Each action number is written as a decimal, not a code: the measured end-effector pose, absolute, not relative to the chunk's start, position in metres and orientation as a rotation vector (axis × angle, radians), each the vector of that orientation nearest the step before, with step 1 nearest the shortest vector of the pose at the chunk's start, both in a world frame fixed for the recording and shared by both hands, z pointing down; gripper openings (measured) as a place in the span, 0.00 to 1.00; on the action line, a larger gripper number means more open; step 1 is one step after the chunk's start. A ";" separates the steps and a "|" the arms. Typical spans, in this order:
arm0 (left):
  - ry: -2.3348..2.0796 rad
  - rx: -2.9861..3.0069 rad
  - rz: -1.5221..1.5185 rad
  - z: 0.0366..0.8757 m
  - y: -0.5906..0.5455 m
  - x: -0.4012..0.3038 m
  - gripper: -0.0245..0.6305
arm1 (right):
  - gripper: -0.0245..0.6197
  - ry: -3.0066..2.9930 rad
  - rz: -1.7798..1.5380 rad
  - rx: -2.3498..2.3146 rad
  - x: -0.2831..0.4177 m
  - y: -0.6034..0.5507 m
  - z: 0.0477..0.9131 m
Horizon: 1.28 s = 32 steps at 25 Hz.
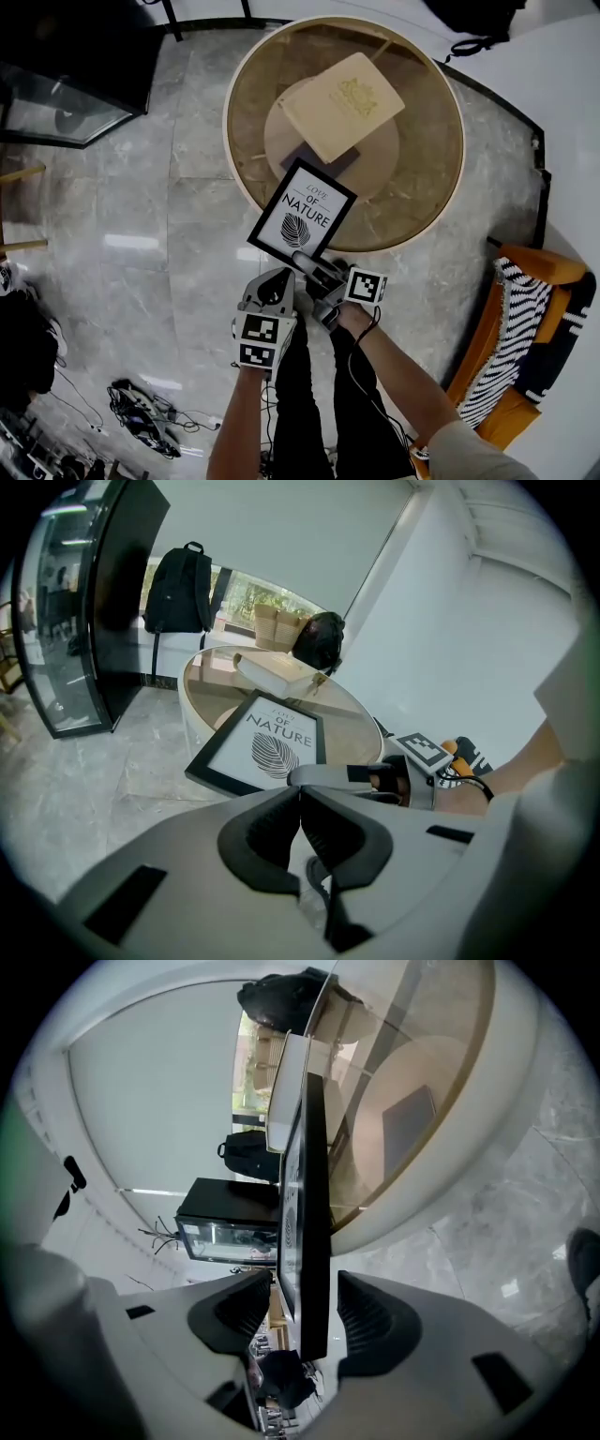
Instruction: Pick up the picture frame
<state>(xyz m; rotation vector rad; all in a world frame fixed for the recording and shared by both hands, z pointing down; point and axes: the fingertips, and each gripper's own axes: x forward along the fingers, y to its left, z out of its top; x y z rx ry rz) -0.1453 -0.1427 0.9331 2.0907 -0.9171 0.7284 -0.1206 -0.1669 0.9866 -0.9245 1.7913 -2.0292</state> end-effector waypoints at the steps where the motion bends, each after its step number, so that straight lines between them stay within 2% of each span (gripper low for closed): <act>1: -0.919 2.087 0.727 0.934 -0.142 -0.146 0.07 | 0.42 1.782 -2.021 -0.910 -0.121 -0.169 0.986; 5: -0.914 2.078 0.731 0.936 -0.137 -0.147 0.07 | 0.40 1.743 -2.016 -0.888 -0.120 -0.174 0.990; 12: -0.921 2.065 0.736 0.942 -0.135 -0.153 0.07 | 0.17 1.768 -1.996 -0.875 -0.122 -0.176 0.986; 21: -0.924 2.042 0.724 0.942 -0.129 -0.150 0.07 | 0.11 1.810 -1.956 -0.847 -0.123 -0.175 0.970; 32: -0.933 2.056 0.729 0.925 -0.132 -0.146 0.07 | 0.10 1.988 -1.930 -0.966 -0.112 -0.161 0.957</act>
